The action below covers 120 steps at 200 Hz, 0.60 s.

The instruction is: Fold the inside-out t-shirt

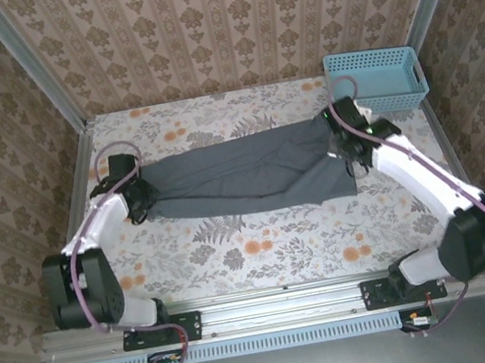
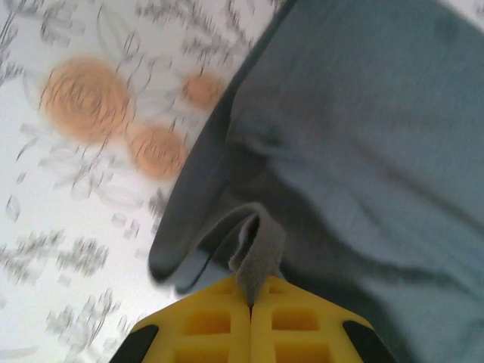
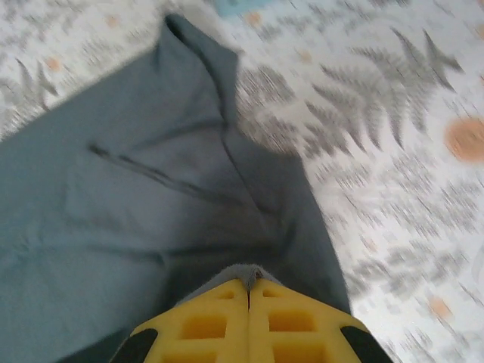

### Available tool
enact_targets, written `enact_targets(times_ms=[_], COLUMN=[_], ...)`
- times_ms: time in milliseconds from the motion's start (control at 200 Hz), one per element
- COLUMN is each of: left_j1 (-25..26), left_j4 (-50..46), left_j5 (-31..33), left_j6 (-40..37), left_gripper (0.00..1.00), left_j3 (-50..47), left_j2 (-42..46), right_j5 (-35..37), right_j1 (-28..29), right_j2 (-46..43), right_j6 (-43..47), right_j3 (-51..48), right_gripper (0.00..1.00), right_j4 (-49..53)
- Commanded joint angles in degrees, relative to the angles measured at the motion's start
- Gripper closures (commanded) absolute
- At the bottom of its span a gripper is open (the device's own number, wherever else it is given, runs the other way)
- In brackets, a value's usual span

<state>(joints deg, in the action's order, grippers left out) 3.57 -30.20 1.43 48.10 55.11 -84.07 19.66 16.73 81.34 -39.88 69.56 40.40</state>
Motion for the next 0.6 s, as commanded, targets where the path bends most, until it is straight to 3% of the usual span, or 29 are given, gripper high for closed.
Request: enact_targets(times_ms=[0,250,440,515,595], left_j1=[-2.0,-3.1,-3.7,-4.4,-5.1], left_j4=[2.7,1.4,-1.2,-2.4,-2.6], left_j5=[-1.5,-2.5,-1.5,-1.3,-1.3], left_j6=[1.6,1.2,0.3,0.0,-0.6], left_gripper=[1.0,0.94,0.89,0.81,0.67], left_j3=[3.6,13.3,18.7,19.9,20.0], left_j2=[-5.3,-16.3,-22.4,-23.5,-23.0], right_j5=[2.3,3.2,2.8,2.9,4.4], right_j1=[-1.1,-2.3,-2.8,-2.8,-2.9], right_j2=[8.8,28.1,36.9,39.8,41.4], right_j6=[4.3,6.3,7.4,8.2,8.8], right_j3=[7.9,26.9,36.1,39.4,42.1], right_gripper=[0.99,0.98,0.96,0.89,0.7], right_j4=[-3.1,0.0,1.4,2.7,4.7])
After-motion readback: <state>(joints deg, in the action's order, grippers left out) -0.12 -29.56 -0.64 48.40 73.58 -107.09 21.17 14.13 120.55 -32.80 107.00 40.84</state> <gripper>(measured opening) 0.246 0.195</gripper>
